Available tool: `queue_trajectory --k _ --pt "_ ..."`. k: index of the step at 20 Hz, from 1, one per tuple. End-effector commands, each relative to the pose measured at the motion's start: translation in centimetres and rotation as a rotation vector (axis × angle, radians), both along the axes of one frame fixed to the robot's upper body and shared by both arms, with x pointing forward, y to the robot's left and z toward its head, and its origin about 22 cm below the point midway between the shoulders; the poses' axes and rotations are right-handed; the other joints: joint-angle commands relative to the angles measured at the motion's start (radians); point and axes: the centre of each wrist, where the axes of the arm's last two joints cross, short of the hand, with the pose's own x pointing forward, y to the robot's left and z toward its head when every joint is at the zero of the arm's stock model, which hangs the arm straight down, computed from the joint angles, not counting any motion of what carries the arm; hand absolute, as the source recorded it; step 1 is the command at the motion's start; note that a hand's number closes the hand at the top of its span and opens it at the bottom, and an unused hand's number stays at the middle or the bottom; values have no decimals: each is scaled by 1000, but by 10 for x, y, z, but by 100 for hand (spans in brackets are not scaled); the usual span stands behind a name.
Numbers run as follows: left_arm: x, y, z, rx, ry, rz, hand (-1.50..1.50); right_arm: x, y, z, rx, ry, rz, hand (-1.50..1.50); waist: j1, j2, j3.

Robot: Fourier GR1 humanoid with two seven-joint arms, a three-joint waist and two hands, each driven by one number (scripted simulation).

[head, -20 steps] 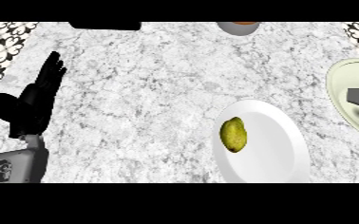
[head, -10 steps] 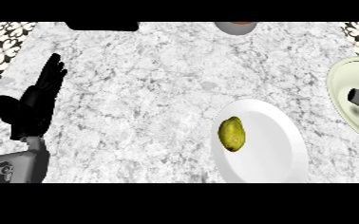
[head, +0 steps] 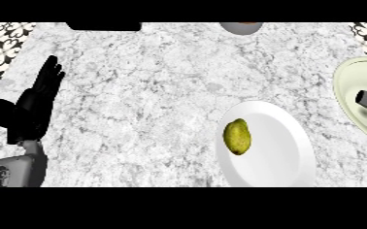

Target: Pick the cupcake from the plate and place it in the bowl

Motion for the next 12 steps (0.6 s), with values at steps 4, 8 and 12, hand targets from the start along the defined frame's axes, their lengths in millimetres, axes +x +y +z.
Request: queue_trajectory --k 4,8,12 --pt "2 0 4 13 -16 23 0 -47 -23 -5 122 -27 103 -150 -25 -1 6" --pt "1 2 6 -8 -12 7 0 -53 -30 16 156 -71 139 -150 -23 -7 7" --pt "2 4 5 0 -3 22 0 -53 -28 7 198 -103 161 -150 -28 -6 8"
